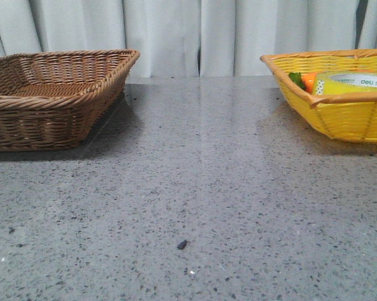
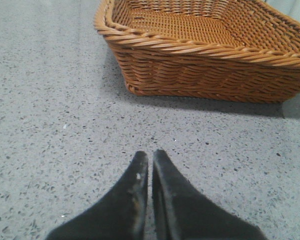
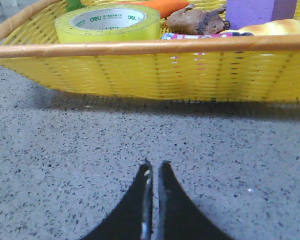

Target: Transfer tape with both arms

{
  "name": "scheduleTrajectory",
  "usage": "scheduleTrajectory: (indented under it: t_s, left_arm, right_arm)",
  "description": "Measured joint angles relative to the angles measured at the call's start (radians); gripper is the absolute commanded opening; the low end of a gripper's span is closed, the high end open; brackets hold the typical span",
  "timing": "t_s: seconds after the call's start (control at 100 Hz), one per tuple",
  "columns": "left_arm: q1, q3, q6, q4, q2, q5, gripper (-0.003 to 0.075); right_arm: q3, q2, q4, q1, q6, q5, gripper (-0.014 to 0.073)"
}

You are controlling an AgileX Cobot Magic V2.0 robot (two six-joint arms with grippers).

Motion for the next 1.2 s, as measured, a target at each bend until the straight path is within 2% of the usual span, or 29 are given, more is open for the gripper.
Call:
scheduleTrajectory:
  t_s: [1.2]
  left_arm:
    - [0.002, 0.0, 0.0, 0.0, 0.0, 0.0, -0.0021]
  right_arm:
    - [0.0, 0.0, -0.004, 0.0, 0.0, -0.018, -0.0067]
